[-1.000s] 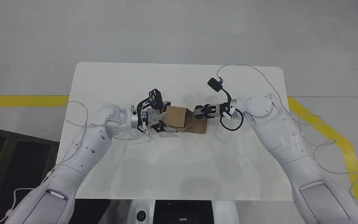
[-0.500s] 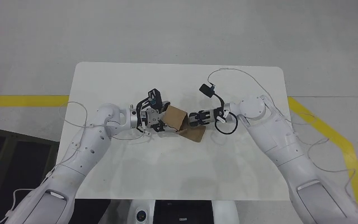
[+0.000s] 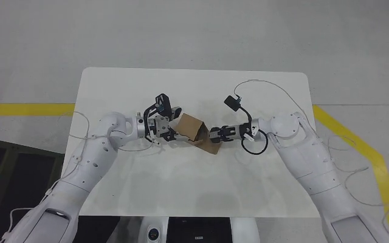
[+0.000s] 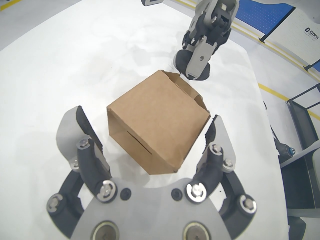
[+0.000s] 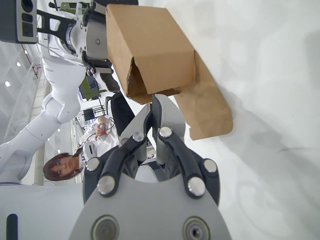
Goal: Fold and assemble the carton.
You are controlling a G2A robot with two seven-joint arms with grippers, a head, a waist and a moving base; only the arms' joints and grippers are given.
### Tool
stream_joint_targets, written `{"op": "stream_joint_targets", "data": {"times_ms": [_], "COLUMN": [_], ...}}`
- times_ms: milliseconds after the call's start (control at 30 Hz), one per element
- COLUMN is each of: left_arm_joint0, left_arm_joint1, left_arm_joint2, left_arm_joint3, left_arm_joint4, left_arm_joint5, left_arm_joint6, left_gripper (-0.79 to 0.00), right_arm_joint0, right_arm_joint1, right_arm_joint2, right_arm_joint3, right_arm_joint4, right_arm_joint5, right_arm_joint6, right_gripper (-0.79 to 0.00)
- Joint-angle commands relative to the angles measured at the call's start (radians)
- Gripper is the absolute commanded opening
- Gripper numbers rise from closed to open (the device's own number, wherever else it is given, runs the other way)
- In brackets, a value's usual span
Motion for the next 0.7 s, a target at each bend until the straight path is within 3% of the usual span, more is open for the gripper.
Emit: {"op": "stream_joint_targets", "data": {"times_ms": [0,167,400,667], "left_arm_joint0": [0.007,0.019,0.022,0.025], "left_arm_joint1": [0.008,0.022,0.031,0.036], "left_arm_joint2": [-0.01,-0.031,-0.051,-0.067], "left_arm_joint3": [-0.011,-0.034,-0.052,-0.072], "left_arm_joint4": [-0.018,-0.076,-0.118,-0.129], "left_arm_joint5": [0.0,0.0,0.004,0.008], "left_arm_joint6": [-0.007,-0.025,-0.052,-0.065], "left_gripper": [0.0,0.0,0.0,0.0], "right_arm_joint0": [-0.02,-0.048,-0.007,0.057], "right_arm_joint1": [0.006,0.008,-0.014,-0.034], "right_arm_joint2": [0.004,-0.014,-0.104,-0.135], "right_arm_joint3": [-0.033,-0.068,-0.049,0.049], "right_arm_joint4": [-0.008,-0.012,0.007,0.008], "right_arm_joint5": [0.024,0.047,0.045,0.006], "right_arm_joint6": [0.016,0.016,0.038,-0.051], "right_gripper": [-0.785,-0.785,-0.785,-0.785]}}
